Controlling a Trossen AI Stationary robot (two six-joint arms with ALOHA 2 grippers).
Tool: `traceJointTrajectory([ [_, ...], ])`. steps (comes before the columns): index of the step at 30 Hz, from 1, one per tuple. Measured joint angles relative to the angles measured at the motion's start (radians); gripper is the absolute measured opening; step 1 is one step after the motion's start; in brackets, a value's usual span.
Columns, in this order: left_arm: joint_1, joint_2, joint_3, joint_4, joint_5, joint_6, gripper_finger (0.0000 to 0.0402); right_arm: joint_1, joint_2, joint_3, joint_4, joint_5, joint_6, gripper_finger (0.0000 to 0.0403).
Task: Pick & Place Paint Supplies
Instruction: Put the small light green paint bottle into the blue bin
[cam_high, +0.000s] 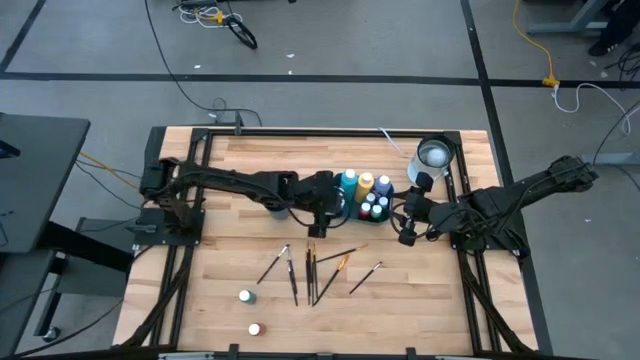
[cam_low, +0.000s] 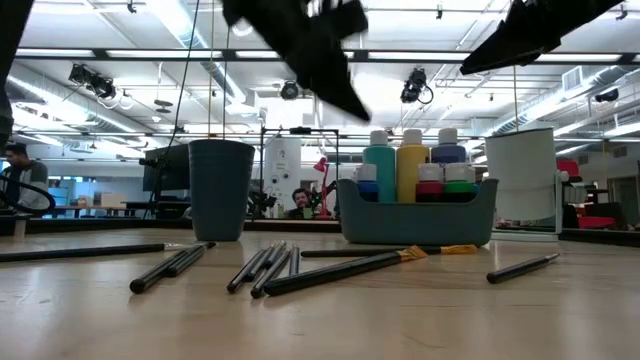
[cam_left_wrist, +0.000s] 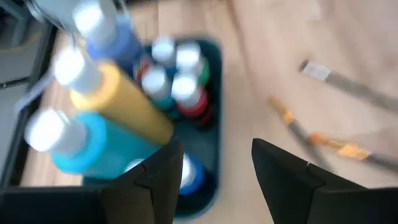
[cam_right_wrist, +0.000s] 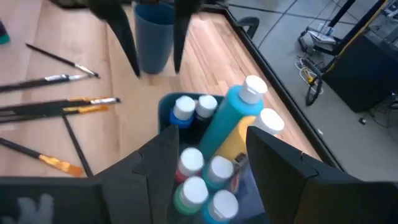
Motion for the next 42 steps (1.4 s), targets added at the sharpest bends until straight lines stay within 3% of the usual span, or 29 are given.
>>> traceJointTrajectory([
  [11, -0.224, -0.222, 0.049, -0.306, -0.043, -0.337, 0.019, 0.0, 0.003, 0.0, 0.021, -0.02, -0.003, 0.0191],
  [18, -0.414, -0.212, 0.048, -0.493, -0.086, -0.66, 0.019, 0.0, 0.008, 0.0, 0.034, -0.034, -0.008, 0.0191],
  [26, -0.574, -0.176, 0.044, -0.725, -0.055, -1.046, 0.019, 0.0, 0.008, 0.0, 0.036, -0.034, -0.001, 0.0191],
  [34, -0.691, -0.14, -0.045, -0.75, 0.056, -1.184, 0.019, 0.0, 0.019, 0.0, 0.041, -0.039, 0.0, 0.0191],
  [42, -0.709, -0.135, -0.116, -0.643, 0.062, -1.205, 0.019, 0.0, 0.047, 0.0, 0.055, -0.088, 0.0, 0.0191],
])
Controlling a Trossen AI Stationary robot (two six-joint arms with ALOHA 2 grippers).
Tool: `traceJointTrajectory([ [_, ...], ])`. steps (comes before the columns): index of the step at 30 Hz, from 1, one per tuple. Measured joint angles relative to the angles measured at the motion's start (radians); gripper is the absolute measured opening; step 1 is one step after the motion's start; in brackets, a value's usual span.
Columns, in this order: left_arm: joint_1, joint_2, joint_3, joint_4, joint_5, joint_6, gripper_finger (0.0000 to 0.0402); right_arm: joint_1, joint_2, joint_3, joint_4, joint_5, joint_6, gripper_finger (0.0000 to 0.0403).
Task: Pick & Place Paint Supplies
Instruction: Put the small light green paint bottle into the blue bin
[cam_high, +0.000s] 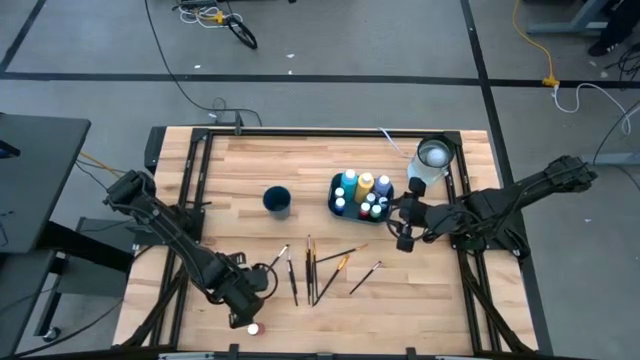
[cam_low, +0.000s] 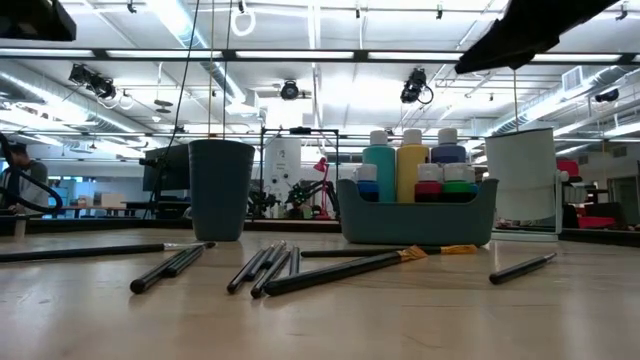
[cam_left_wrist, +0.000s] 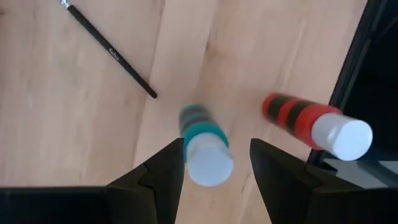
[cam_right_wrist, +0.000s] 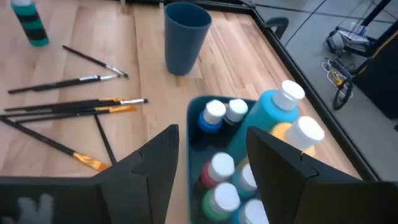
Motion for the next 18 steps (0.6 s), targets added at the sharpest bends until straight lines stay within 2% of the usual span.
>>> traceJointTrajectory([
  [10, -0.002, 0.0, -0.12, 0.069, 0.072, -0.017, 0.0189, 0.0, 0.018, 0.0, 0.001, 0.003, -0.027, 0.0191],
  [18, -0.001, 0.0, -0.123, 0.089, 0.055, 0.023, 0.0153, 0.0, 0.017, 0.0, 0.009, 0.004, -0.031, 0.0191],
])
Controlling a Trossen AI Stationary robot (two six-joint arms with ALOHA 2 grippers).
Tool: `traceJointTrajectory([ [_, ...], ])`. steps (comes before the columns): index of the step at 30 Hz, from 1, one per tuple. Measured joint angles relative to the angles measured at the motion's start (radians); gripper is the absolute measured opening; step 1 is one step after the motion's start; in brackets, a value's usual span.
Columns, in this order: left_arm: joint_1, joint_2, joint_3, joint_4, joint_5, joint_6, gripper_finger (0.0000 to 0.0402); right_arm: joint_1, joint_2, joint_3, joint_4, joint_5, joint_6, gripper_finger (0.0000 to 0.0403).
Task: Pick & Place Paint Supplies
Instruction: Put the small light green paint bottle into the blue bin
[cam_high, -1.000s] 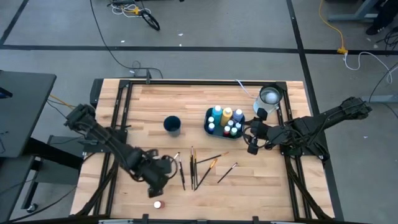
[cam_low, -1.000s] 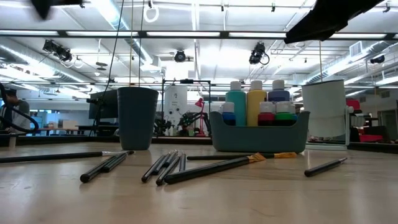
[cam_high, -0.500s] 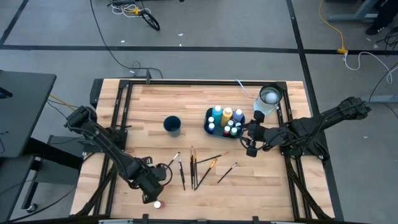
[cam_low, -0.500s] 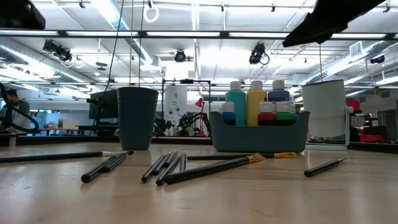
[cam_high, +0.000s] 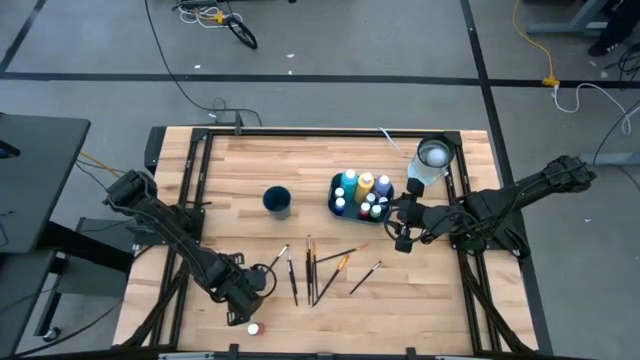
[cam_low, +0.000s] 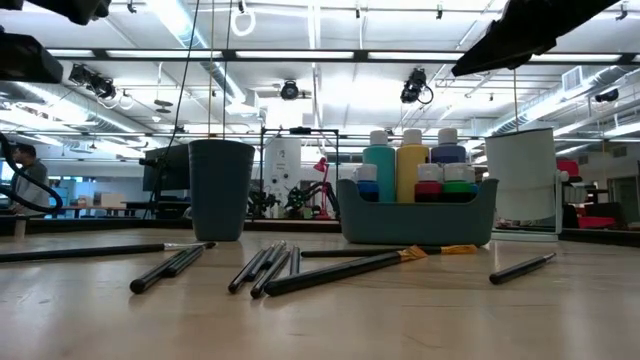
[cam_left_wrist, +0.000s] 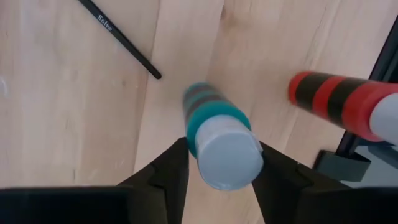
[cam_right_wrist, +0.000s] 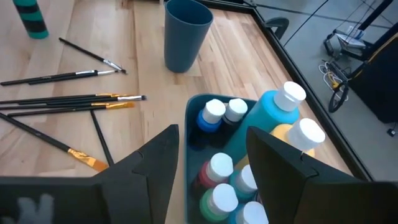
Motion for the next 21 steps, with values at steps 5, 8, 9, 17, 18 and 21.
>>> traceJointTrajectory([
  [5, 0.0, 0.0, 0.001, 0.016, -0.009, 0.0, 0.0145, 0.0, 0.0, 0.0, 0.001, 0.0, 0.0, 0.0191],
  [8, 0.0, 0.0, 0.001, 0.024, -0.033, -0.011, 0.0156, 0.0, 0.0, 0.0, 0.001, 0.0, 0.0, 0.0191],
  [9, 0.0, 0.0, 0.001, 0.031, -0.038, -0.012, 0.0159, 0.0, 0.0, 0.0, 0.002, 0.0, 0.0, 0.0191],
  [17, 0.006, 0.0, 0.001, 0.136, -0.108, 0.043, 0.0184, 0.0, 0.0, 0.0, 0.005, 0.0, -0.001, 0.0191],
  [18, 0.01, 0.0, 0.001, 0.151, -0.114, 0.059, 0.0188, 0.0, 0.0, 0.0, 0.01, 0.0, -0.001, 0.0191],
  [21, 0.03, 0.0, 0.001, 0.207, -0.157, 0.114, 0.0199, 0.0, 0.0, 0.0, 0.023, 0.0, -0.004, 0.0191],
])
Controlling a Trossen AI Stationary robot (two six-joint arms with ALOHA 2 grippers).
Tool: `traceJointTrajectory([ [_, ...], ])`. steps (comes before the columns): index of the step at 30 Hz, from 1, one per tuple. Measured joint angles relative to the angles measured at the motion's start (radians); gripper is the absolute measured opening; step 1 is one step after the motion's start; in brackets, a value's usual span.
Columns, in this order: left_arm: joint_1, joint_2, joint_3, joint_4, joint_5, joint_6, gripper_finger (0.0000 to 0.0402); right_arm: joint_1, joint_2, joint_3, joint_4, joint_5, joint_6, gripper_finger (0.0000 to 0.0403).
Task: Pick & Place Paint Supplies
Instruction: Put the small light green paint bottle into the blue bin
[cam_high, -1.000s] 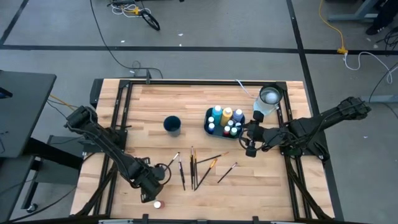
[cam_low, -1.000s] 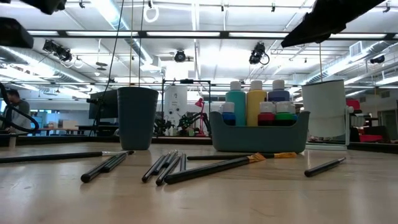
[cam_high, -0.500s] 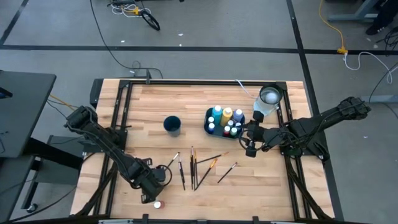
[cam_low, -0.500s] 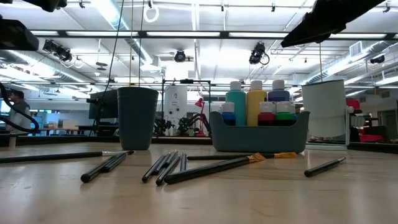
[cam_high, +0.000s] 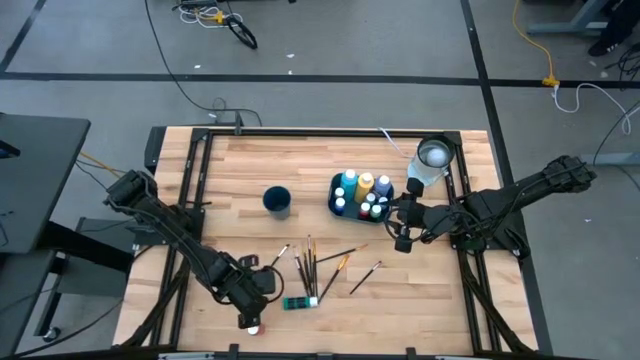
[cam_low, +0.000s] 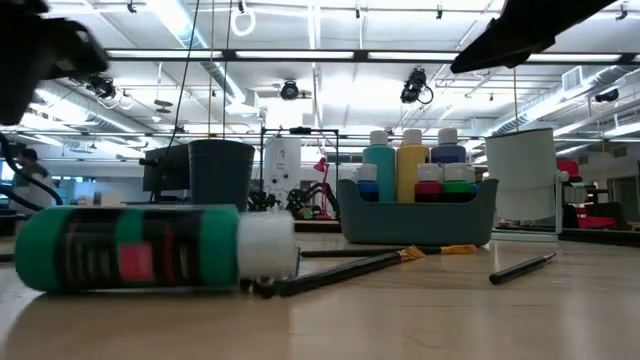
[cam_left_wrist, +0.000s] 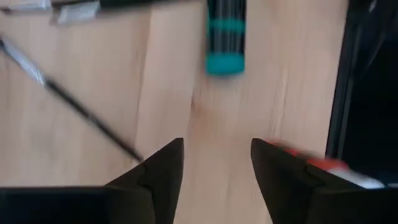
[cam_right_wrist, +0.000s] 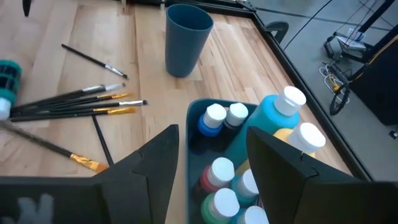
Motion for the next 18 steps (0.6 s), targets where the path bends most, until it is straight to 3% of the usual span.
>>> traceJointTrajectory([
  [7, 0.093, 0.009, 0.0, 0.277, -0.074, 0.18, 0.021, 0.0, 0.0, 0.0, 0.016, 0.0, -0.019, 0.0191],
  [13, 0.136, 0.135, 0.001, 0.558, 0.077, 0.357, 0.021, 0.0, 0.0, 0.0, 0.016, 0.0, -0.019, 0.0191],
  [18, 0.14, 0.235, 0.001, 0.601, 0.131, 0.383, 0.021, 0.0, 0.0, 0.0, 0.016, -0.003, -0.019, 0.0191],
])
